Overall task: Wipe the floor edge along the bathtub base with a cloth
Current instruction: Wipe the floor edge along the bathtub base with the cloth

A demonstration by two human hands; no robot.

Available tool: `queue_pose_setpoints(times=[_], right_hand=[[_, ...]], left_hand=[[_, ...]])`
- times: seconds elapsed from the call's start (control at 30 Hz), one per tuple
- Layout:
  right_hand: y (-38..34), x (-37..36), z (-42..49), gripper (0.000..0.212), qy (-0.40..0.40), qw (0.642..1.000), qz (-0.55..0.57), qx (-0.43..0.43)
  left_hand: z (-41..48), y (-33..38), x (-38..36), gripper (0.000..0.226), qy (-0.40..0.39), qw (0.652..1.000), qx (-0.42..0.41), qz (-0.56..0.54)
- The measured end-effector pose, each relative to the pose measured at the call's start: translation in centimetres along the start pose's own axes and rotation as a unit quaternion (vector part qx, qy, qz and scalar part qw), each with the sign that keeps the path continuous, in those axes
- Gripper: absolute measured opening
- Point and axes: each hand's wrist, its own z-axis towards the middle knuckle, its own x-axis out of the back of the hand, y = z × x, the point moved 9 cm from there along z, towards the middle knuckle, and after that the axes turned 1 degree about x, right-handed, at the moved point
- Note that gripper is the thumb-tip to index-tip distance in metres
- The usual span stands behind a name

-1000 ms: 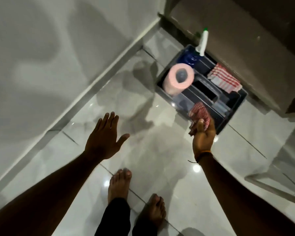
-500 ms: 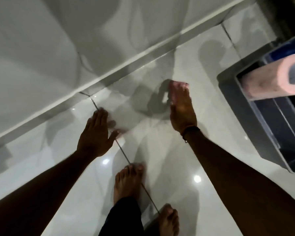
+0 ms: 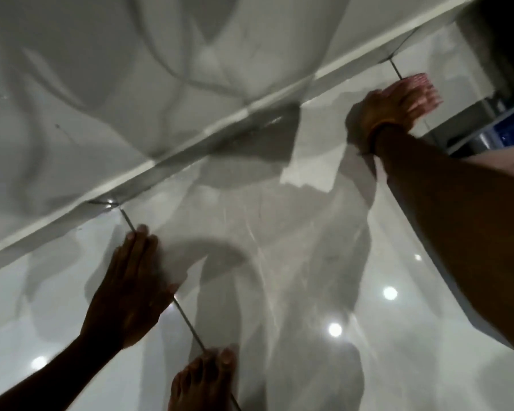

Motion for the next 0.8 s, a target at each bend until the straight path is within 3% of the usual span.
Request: queue_pose_setpoints(times=[0.07, 0.13, 0.23, 0.37, 0.47, 0.57, 0.8], right_hand=[[-0.4, 0.6, 3.1, 0.072, -0.017, 1.0, 0.016, 0.009], [-2.5, -0.1, 2.8, 0.071, 0.008, 0.995, -0.016, 0.097], [-4.9, -2.5, -3.0, 0.074, 0.05, 0.974, -0.058, 0.215], [-5.0, -5.1, -8.4, 0.07, 0.0, 0.938, -0.076, 0.339], [-4.0, -2.8, -4.6, 0.068, 0.029, 0.968, -0.057, 0.243], [-4.3, -1.4, -1.7, 0.066, 0.006, 0.99, -0.013, 0.137], [-10.2, -5.9, -15.2, 0.064, 0.013, 0.972, 0.007, 0.236]], left_hand=[[0.2, -0.5, -0.4, 0.091, 0.011, 1.0, 0.01, 0.001], [0.1, -0.6, -0.3, 0.093, 0.022, 0.999, 0.021, -0.014], [0.1, -0.2, 0.7, 0.091, 0.042, 0.998, 0.016, -0.033], [0.0, 0.2, 2.0, 0.089, 0.053, 0.996, 0.027, -0.062], [0.1, -0.1, 2.2, 0.091, 0.032, 0.997, 0.036, -0.062], [0.1, -0.1, 2.4, 0.092, 0.019, 0.998, 0.028, -0.06], [-0.1, -0.2, 2.3, 0.094, -0.004, 0.995, 0.041, -0.088]])
